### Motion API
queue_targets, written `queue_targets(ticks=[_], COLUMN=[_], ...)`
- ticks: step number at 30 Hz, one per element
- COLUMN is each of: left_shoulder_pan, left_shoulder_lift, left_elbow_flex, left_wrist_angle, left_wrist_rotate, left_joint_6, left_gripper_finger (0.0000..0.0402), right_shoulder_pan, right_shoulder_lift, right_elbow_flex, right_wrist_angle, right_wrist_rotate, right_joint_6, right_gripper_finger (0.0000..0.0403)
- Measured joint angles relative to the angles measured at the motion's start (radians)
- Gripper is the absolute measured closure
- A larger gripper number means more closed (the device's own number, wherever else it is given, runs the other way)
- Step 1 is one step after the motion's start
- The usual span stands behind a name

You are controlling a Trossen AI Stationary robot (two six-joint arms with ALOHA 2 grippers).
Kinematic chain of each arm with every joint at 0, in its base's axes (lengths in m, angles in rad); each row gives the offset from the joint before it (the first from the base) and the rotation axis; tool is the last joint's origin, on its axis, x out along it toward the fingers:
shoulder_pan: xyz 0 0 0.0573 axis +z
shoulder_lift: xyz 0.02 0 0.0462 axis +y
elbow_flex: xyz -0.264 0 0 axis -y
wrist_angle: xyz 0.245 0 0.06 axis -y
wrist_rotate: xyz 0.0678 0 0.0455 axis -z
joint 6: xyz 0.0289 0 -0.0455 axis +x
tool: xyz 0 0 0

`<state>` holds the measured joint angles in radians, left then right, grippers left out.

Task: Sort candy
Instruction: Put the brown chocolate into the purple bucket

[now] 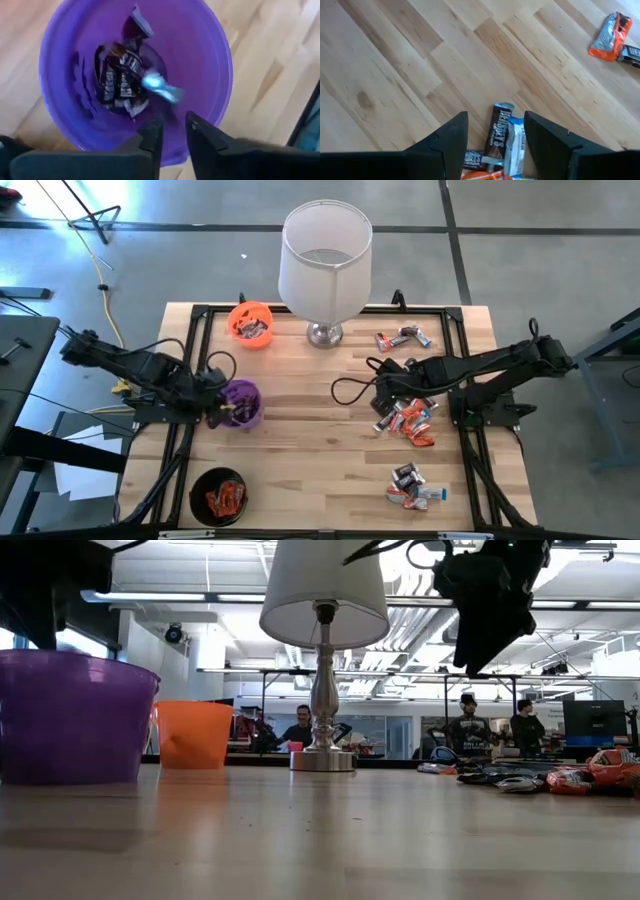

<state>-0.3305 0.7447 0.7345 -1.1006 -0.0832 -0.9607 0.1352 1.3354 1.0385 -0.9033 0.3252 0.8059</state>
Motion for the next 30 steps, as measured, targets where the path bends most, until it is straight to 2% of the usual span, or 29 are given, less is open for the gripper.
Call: queue_targets(ticks=[4, 8, 10, 12, 16, 19, 24, 30], left_shoulder_pan=[0.006, 0.025, 0.040, 0.055, 0.071, 0.081, 0.113, 0.142], left_shoulder_lift=[0.014, 0.022, 0.021, 0.020, 0.018, 0.026, 0.043, 0.090], left_elbow_flex=[0.000, 0.000, 0.000, 0.000, 0.000, 0.000, 0.000, 0.000], left_wrist_angle=[0.002, 0.067, 0.171, 0.319, 0.650, 0.798, 0.856, 0.862], left_wrist_rotate=[-0.039, -0.156, -0.205, -0.211, -0.212, -0.254, -0.363, -0.369], left_joint_6=[0.080, 0.132, 0.171, 0.240, 0.462, 0.629, 0.655, 0.632], left_gripper_finger=[0.0305, 0.0292, 0.0292, 0.0292, 0.0291, 0.0291, 0.0291, 0.0291], right_shoulder_pan=[0.000, 0.005, 0.005, 0.005, 0.002, 0.002, -0.038, -0.202], right_shoulder_lift=[0.000, 0.000, 0.000, 0.000, 0.000, 0.000, 0.000, 0.000], right_elbow_flex=[0.000, 0.000, 0.000, 0.000, 0.000, 0.000, 0.000, 0.000], right_wrist_angle=[0.004, 0.003, 0.003, 0.002, 0.002, -0.004, -0.086, -0.220], right_wrist_rotate=[0.000, 0.000, -0.003, -0.019, -0.046, -0.028, 0.072, 0.085], right_joint_6=[-0.001, 0.005, 0.005, 0.005, -0.016, -0.056, -0.067, -0.143], right_gripper_finger=[0.0214, 0.0214, 0.0214, 0.0214, 0.0214, 0.0214, 0.0214, 0.0214])
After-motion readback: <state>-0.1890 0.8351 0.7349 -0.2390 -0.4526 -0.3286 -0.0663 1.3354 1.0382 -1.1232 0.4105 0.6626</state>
